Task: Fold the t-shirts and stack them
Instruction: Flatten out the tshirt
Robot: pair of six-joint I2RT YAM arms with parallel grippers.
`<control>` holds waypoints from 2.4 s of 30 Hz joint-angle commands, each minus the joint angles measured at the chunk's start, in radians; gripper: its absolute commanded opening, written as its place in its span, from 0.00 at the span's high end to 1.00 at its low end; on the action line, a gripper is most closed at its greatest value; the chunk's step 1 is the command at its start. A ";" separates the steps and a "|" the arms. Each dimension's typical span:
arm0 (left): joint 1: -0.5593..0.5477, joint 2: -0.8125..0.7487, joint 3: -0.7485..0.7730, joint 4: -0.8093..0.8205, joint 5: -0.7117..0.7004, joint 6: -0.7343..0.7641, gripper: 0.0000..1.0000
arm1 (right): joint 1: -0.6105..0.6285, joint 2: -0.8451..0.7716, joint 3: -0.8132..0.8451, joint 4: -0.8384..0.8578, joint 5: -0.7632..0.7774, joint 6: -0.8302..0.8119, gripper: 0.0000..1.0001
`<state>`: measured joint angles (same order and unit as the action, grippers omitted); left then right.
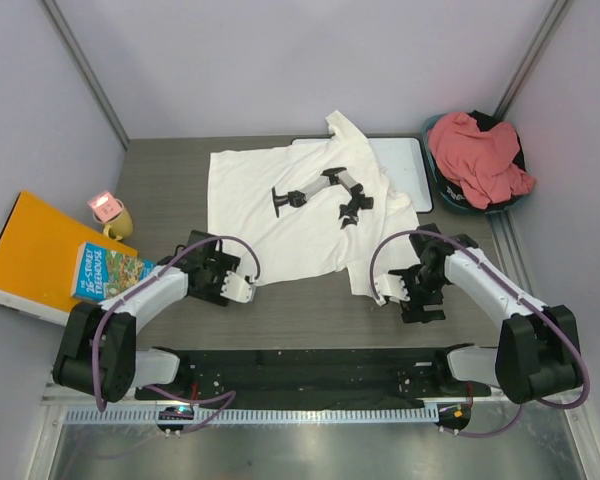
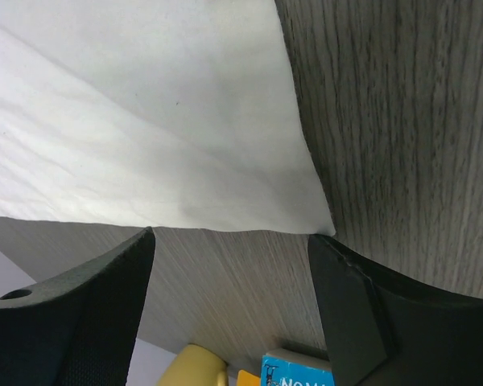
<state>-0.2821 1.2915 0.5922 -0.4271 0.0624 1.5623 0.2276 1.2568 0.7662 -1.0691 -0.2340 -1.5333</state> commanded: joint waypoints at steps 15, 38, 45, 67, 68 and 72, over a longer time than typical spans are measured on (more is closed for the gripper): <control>0.040 -0.027 0.086 -0.260 0.158 0.030 0.25 | 0.012 0.174 -0.019 0.331 0.051 0.165 0.34; 0.017 0.095 -0.011 -0.027 0.126 -0.010 0.91 | 0.012 0.225 0.024 0.377 0.096 0.236 0.73; 0.015 -0.013 0.096 -0.154 0.151 -0.097 1.00 | 0.013 0.196 0.106 0.351 0.127 0.259 0.99; 0.064 -0.199 0.598 0.168 -0.048 -0.147 1.00 | -0.040 0.226 0.967 0.874 0.440 0.340 0.99; 0.067 -0.221 0.604 0.181 -0.053 -0.140 1.00 | -0.043 0.205 0.973 0.897 0.441 0.332 0.99; 0.086 -0.279 0.733 0.211 -0.081 -0.145 1.00 | -0.045 0.129 1.039 1.011 0.476 0.315 0.99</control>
<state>-0.2207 1.0904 1.1687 -0.3405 0.0269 1.4025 0.1864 1.5215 1.6917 -0.2733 0.1719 -1.1896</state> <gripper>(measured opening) 0.011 0.038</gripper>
